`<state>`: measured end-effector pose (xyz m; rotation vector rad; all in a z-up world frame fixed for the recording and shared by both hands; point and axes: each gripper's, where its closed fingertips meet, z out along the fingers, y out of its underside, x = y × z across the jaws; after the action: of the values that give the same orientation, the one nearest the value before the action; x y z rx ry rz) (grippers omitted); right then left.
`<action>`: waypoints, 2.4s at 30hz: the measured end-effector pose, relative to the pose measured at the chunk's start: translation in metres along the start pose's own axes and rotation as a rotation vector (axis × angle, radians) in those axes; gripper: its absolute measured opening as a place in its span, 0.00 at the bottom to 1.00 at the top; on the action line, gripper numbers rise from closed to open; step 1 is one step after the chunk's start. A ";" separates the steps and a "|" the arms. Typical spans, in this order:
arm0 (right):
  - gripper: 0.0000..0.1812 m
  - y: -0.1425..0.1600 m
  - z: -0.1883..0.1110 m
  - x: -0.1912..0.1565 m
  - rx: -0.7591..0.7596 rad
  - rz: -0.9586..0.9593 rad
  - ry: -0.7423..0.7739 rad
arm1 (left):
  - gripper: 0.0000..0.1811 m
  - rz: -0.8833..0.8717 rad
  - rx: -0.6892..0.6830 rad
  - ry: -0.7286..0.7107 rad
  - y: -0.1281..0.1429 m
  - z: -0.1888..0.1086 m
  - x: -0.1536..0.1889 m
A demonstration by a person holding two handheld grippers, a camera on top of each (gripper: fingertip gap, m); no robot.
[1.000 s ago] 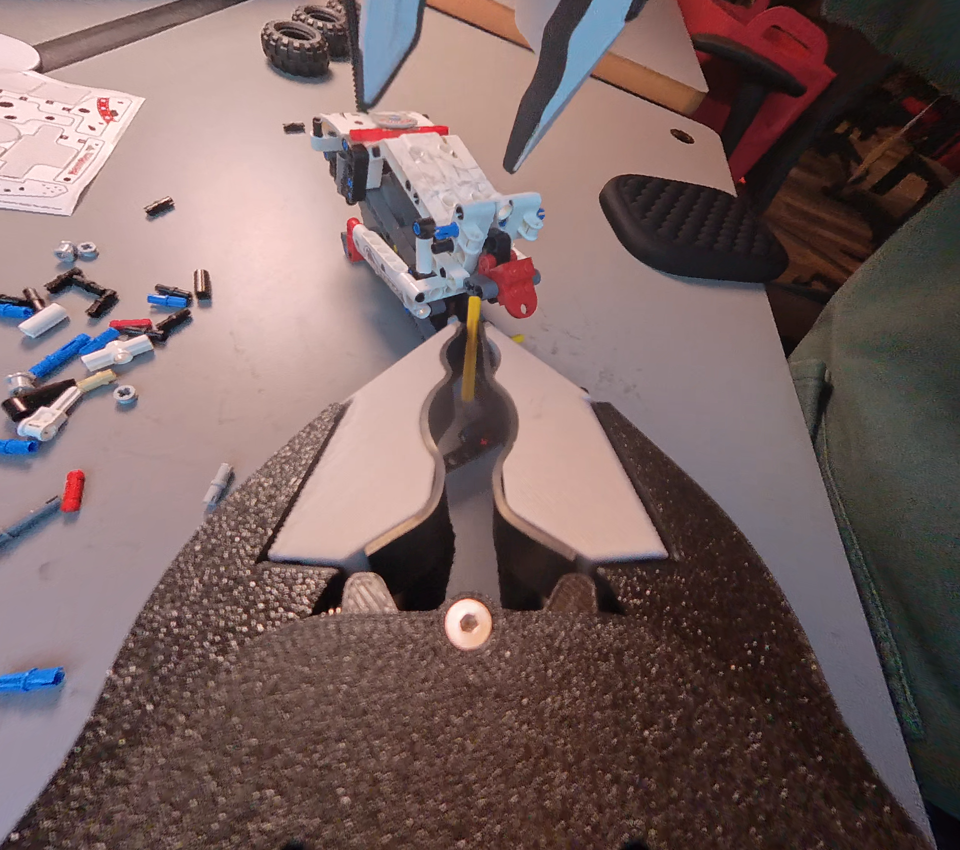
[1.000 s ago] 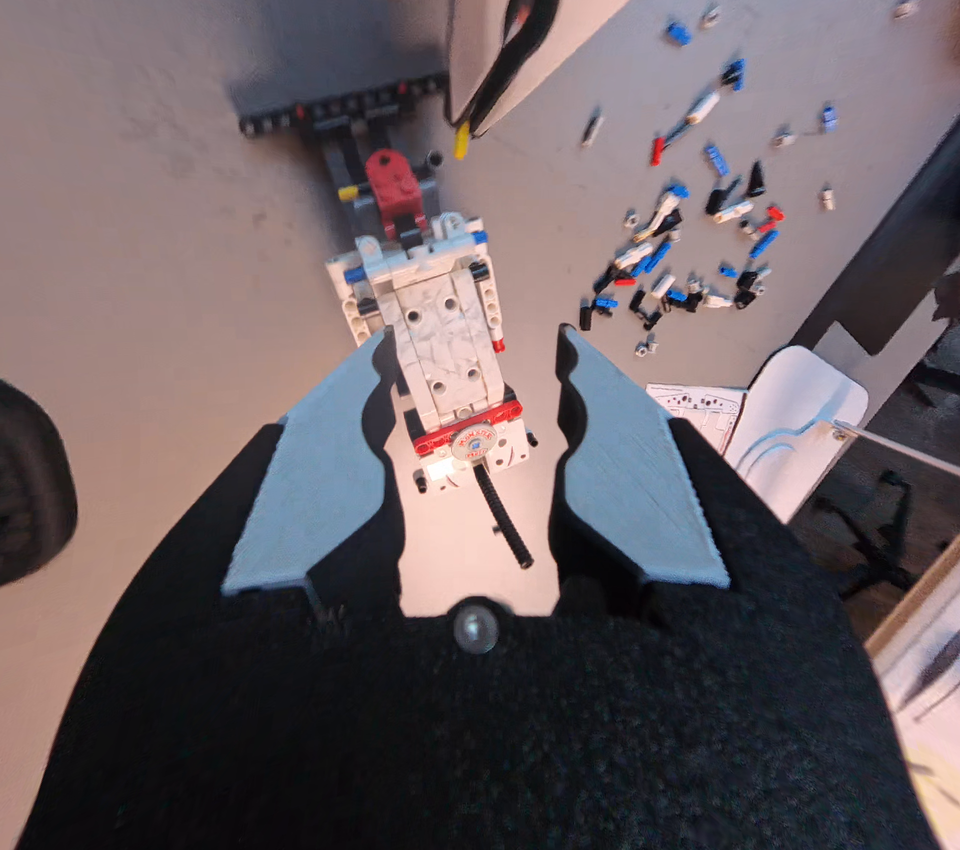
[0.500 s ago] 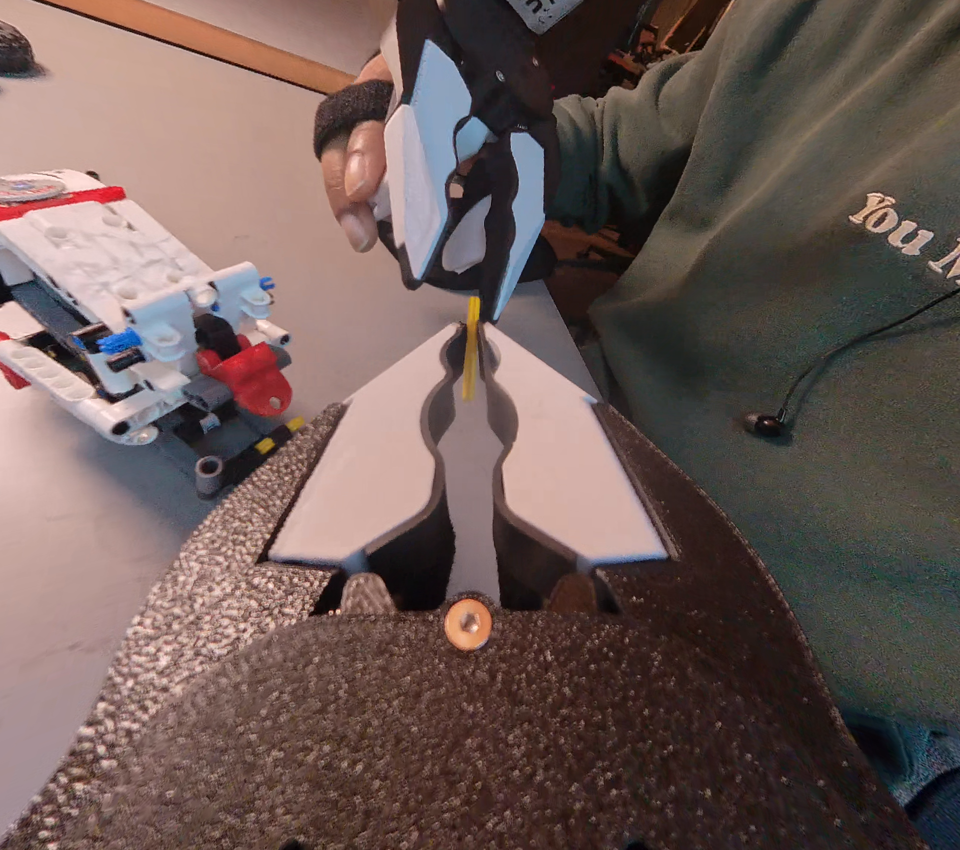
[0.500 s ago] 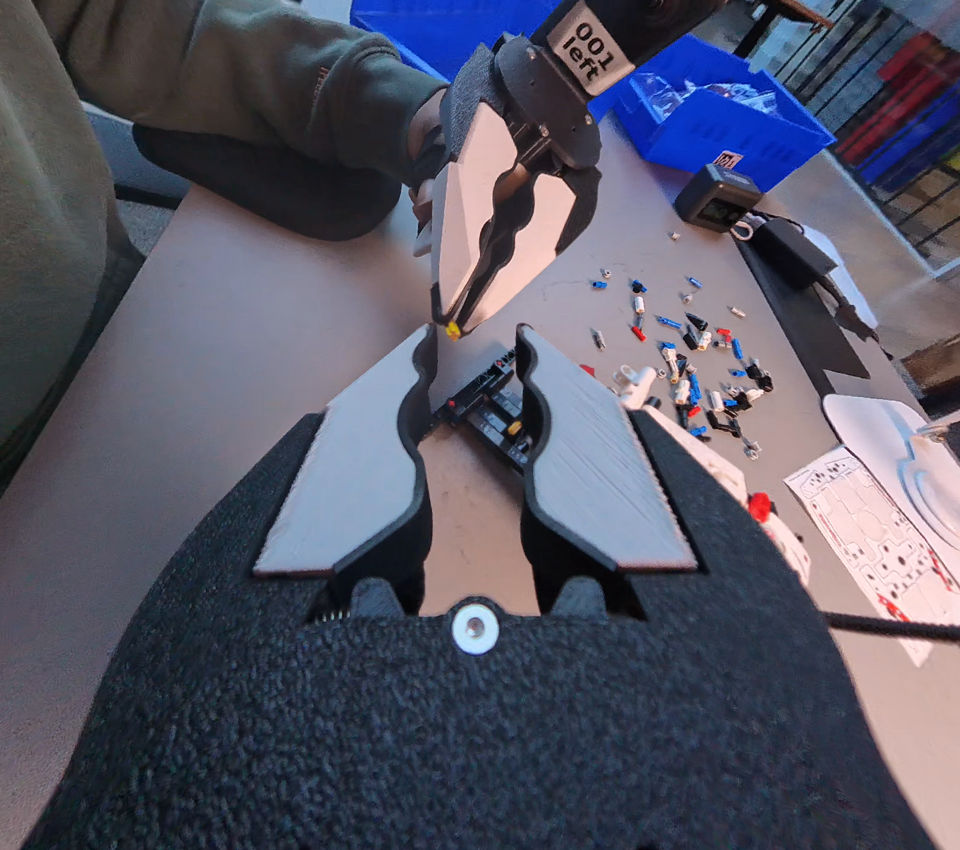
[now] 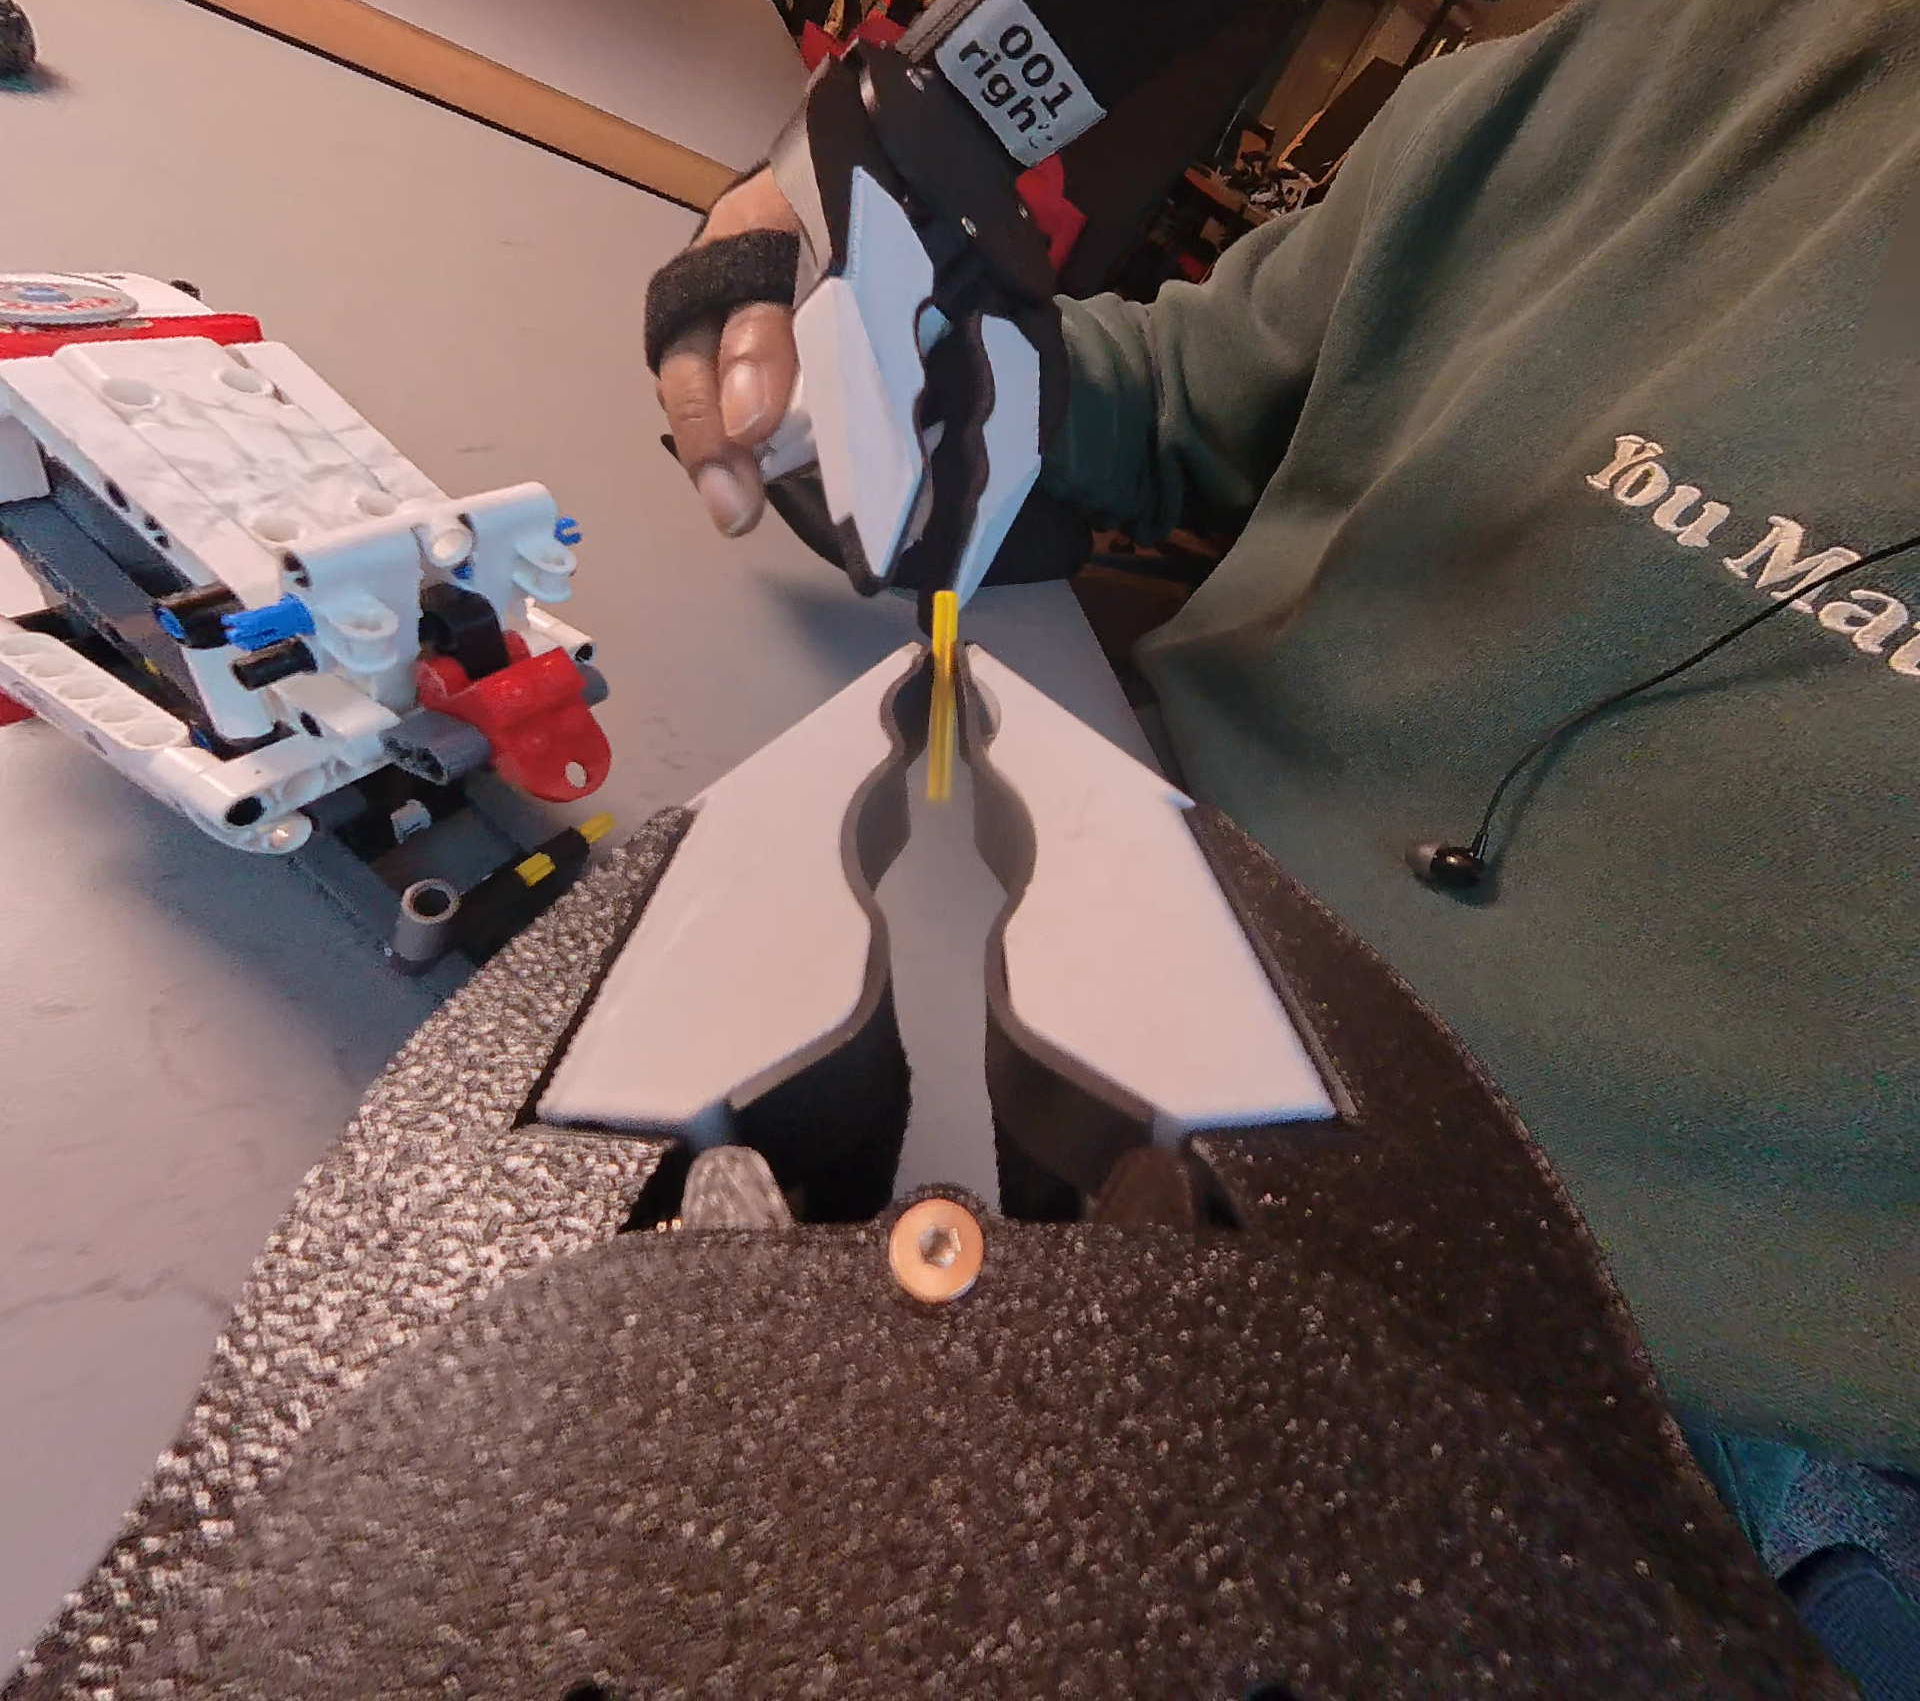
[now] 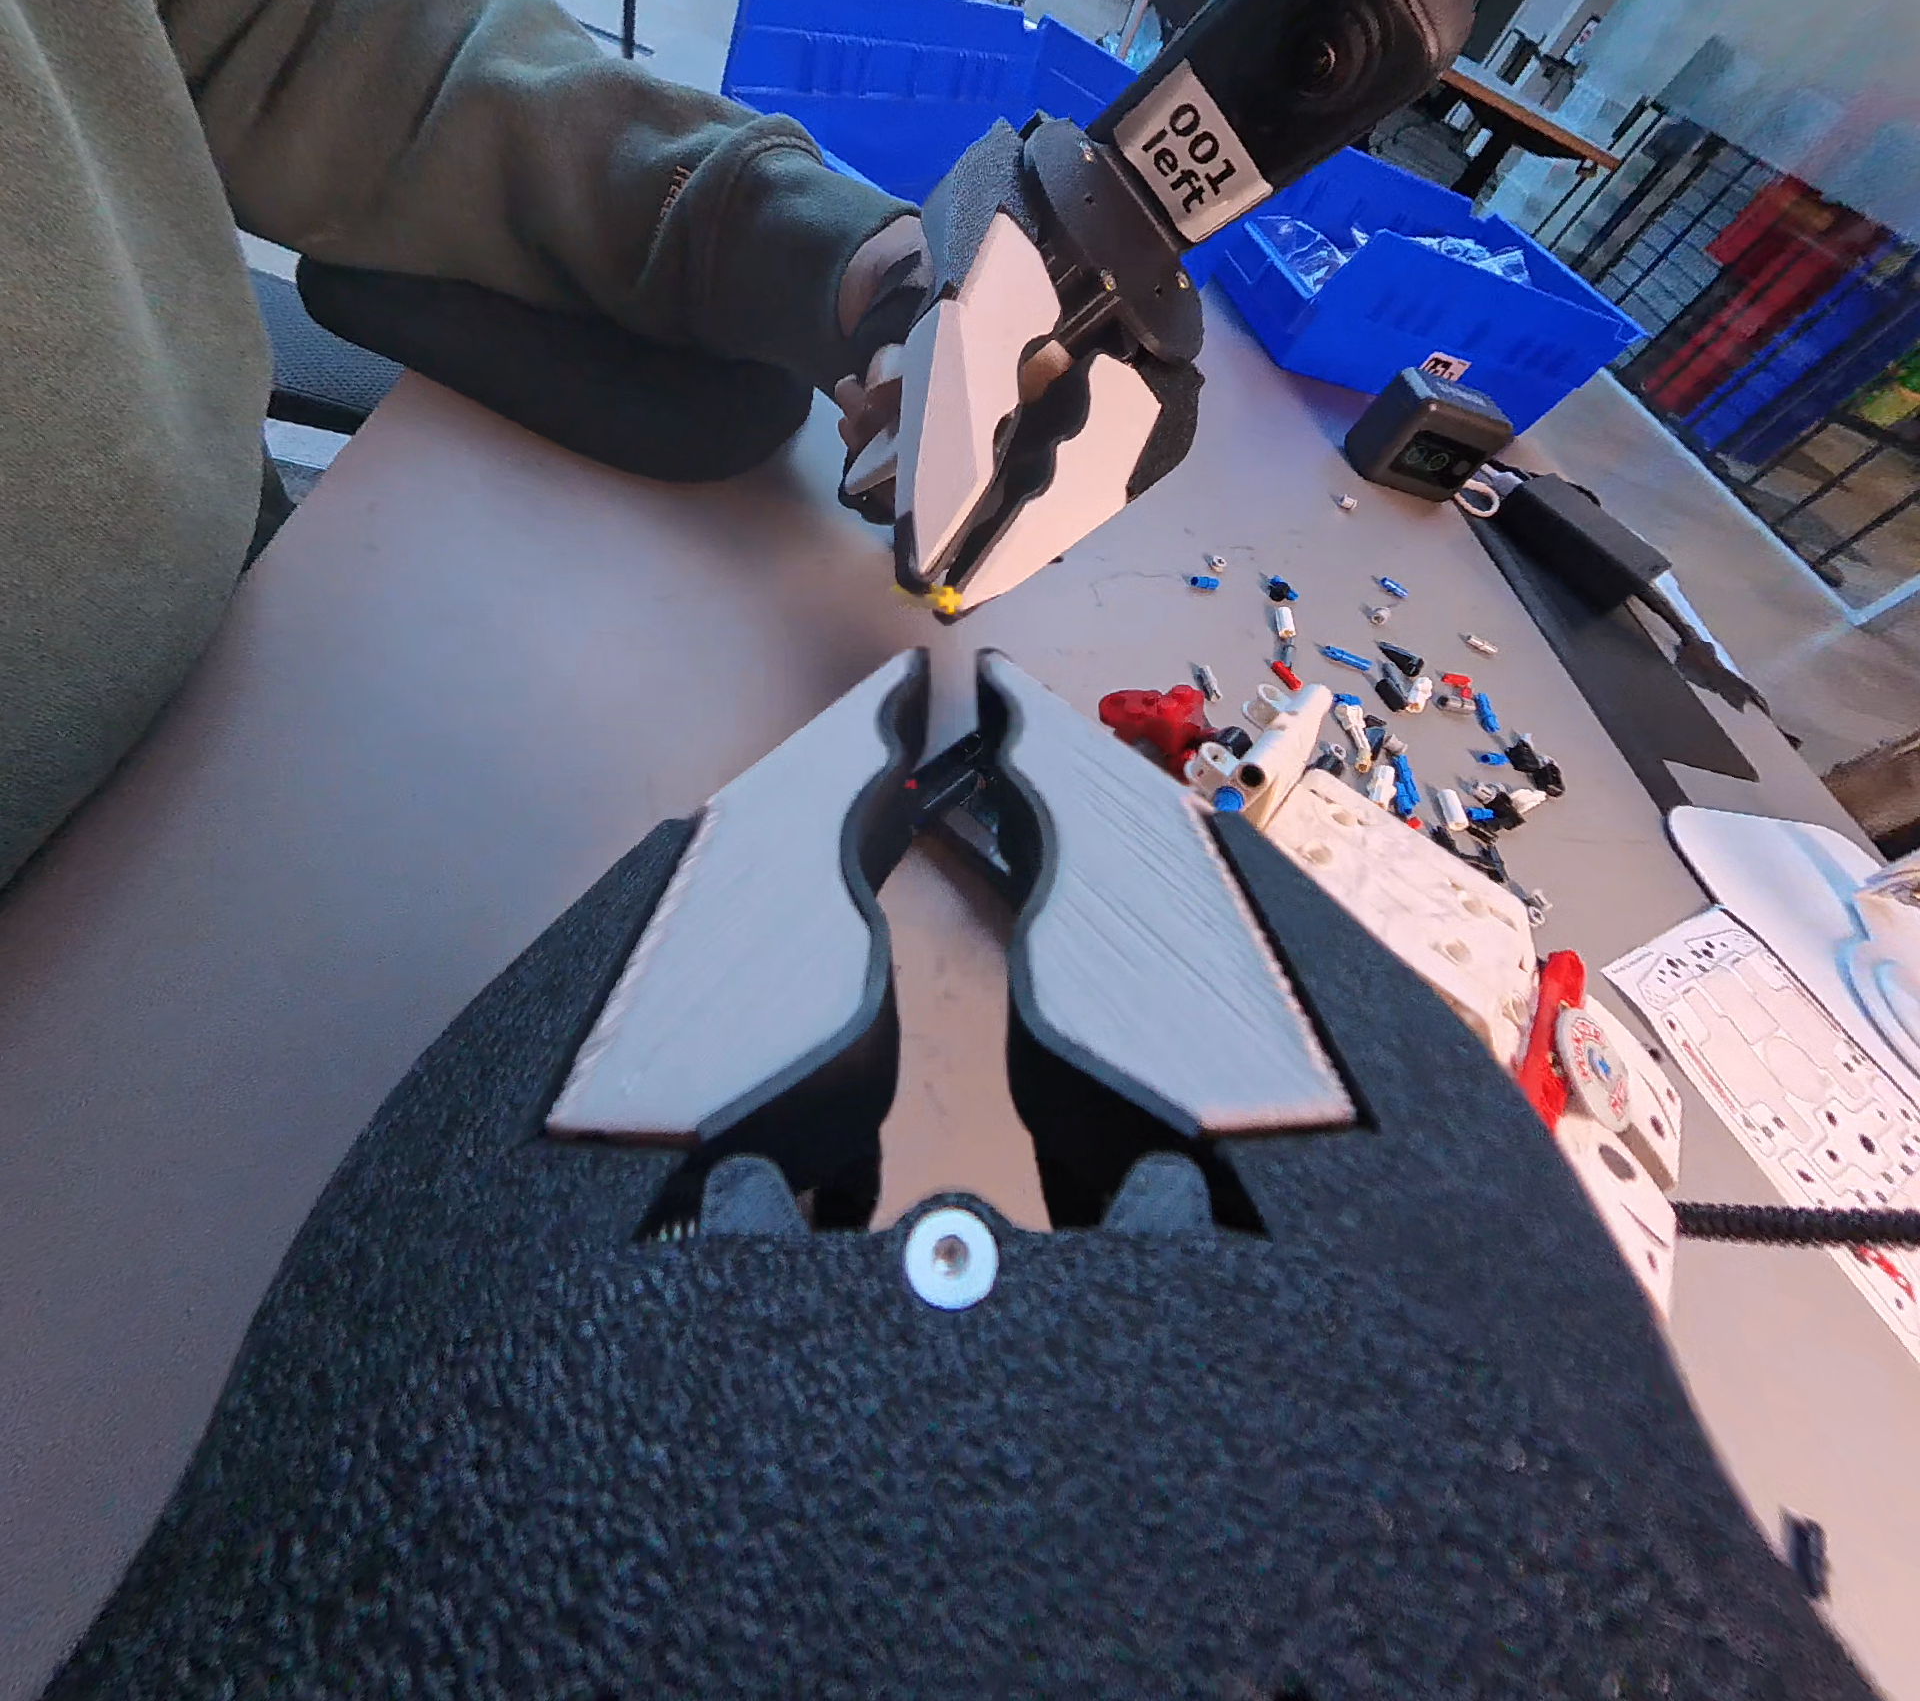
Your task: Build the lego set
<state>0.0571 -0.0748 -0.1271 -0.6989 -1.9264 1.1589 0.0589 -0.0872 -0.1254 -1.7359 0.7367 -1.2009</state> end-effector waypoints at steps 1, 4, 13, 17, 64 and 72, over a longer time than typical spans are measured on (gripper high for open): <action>0.10 -0.001 0.000 0.000 -0.003 -0.007 0.005 | 0.02 -0.002 0.000 0.005 0.000 0.000 0.000; 0.10 -0.008 0.004 -0.004 0.018 -0.015 -0.009 | 0.02 -0.014 -0.003 0.033 0.000 0.003 0.003; 0.02 -0.012 0.005 -0.016 0.027 -0.051 -0.052 | 0.02 -0.040 -0.042 0.077 0.008 0.008 0.008; 0.07 -0.011 0.005 -0.020 0.011 -0.064 -0.061 | 0.02 -0.052 -0.056 0.083 0.010 0.010 0.008; 0.02 -0.004 -0.011 0.013 0.107 0.165 0.027 | 0.05 0.252 -0.116 -0.351 0.000 0.007 -0.027; 0.02 -0.005 -0.010 0.014 0.127 0.215 0.011 | 0.02 0.247 -0.093 -0.319 -0.003 0.005 -0.021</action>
<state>0.0572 -0.0611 -0.1150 -0.8568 -1.7827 1.3932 0.0563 -0.0666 -0.1320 -1.7962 0.7936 -0.7119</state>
